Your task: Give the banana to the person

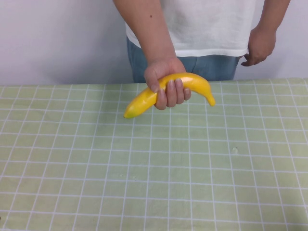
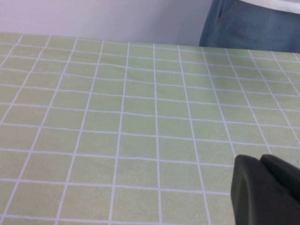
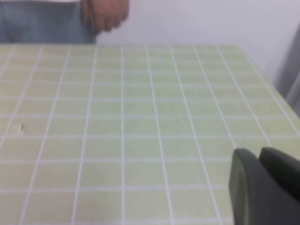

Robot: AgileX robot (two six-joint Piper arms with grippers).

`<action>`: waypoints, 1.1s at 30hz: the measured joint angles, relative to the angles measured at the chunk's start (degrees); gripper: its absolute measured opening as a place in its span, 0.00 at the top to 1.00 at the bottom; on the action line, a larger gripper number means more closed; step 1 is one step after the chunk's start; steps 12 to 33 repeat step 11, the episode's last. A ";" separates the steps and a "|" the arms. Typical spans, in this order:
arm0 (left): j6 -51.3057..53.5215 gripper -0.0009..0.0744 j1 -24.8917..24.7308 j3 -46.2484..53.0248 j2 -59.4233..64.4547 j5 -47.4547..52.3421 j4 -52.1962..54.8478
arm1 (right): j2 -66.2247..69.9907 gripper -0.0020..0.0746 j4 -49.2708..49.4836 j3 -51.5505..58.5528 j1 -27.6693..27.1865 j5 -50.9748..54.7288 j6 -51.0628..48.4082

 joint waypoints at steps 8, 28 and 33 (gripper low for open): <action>0.00 0.99 0.00 0.00 0.00 0.02 0.00 | -0.64 0.98 0.57 0.14 0.00 2.06 0.36; 0.00 0.99 0.00 0.00 0.00 0.02 0.00 | -0.64 0.98 0.57 0.14 0.00 2.06 0.39; 0.00 0.99 0.00 0.00 0.00 0.02 0.00 | -0.64 0.98 0.57 0.14 0.00 2.06 0.39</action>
